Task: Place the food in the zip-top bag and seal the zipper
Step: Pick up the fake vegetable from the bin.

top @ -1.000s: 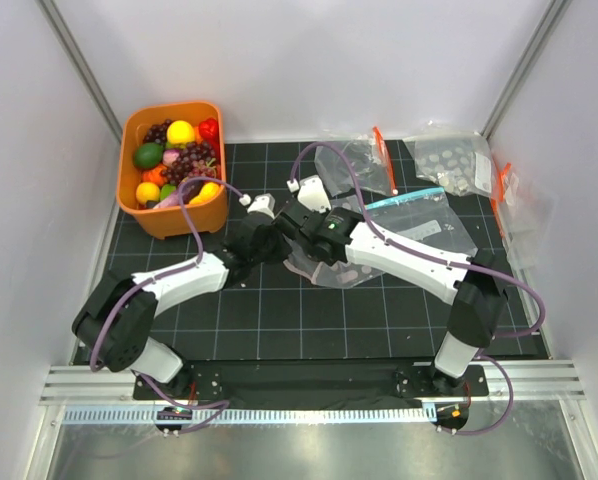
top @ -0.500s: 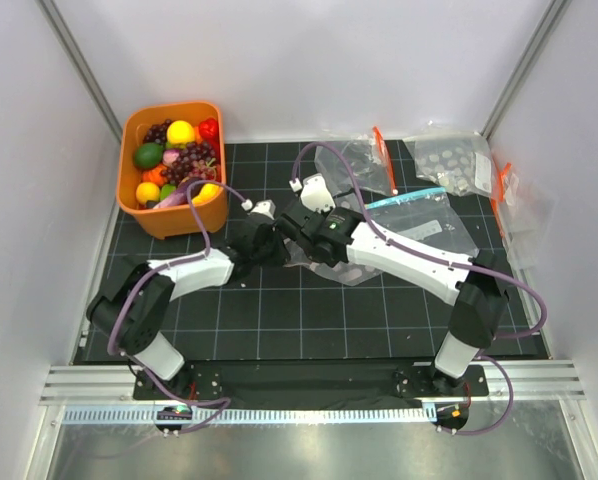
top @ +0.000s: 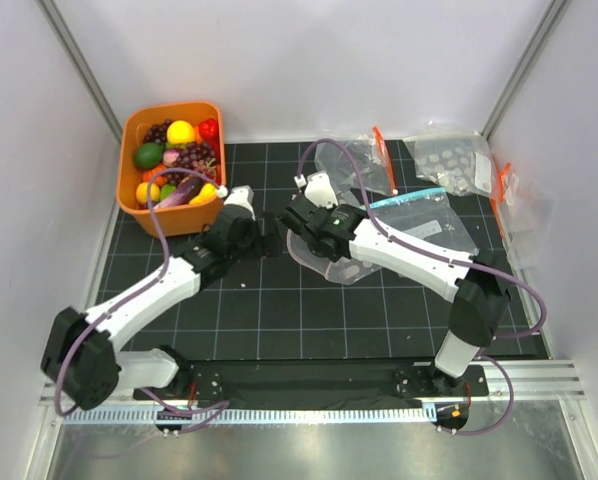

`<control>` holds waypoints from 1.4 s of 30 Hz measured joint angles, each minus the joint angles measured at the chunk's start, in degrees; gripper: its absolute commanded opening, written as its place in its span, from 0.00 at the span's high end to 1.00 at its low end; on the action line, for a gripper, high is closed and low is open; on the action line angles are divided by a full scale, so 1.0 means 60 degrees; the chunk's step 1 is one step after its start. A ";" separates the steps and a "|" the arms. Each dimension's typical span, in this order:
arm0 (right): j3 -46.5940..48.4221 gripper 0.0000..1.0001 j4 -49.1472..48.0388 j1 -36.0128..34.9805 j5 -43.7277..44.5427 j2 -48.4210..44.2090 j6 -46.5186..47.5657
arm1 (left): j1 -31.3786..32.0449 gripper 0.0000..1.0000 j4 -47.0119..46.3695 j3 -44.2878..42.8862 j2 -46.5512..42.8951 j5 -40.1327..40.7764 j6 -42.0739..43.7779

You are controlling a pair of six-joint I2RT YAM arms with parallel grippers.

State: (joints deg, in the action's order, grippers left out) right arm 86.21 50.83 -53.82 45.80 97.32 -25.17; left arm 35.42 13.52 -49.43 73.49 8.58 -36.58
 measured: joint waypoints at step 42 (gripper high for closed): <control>-0.0138 0.99 -0.0007 0.0153 -0.1206 -0.0637 0.0182 | -0.5657 0.32 0.7941 -1.0517 0.7308 0.0612 0.3891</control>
State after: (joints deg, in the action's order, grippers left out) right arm 85.38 50.78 -52.90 38.57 93.49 -24.08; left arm 1.48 61.17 -112.53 117.34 12.25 -13.23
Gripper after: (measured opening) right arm 0.046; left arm 0.822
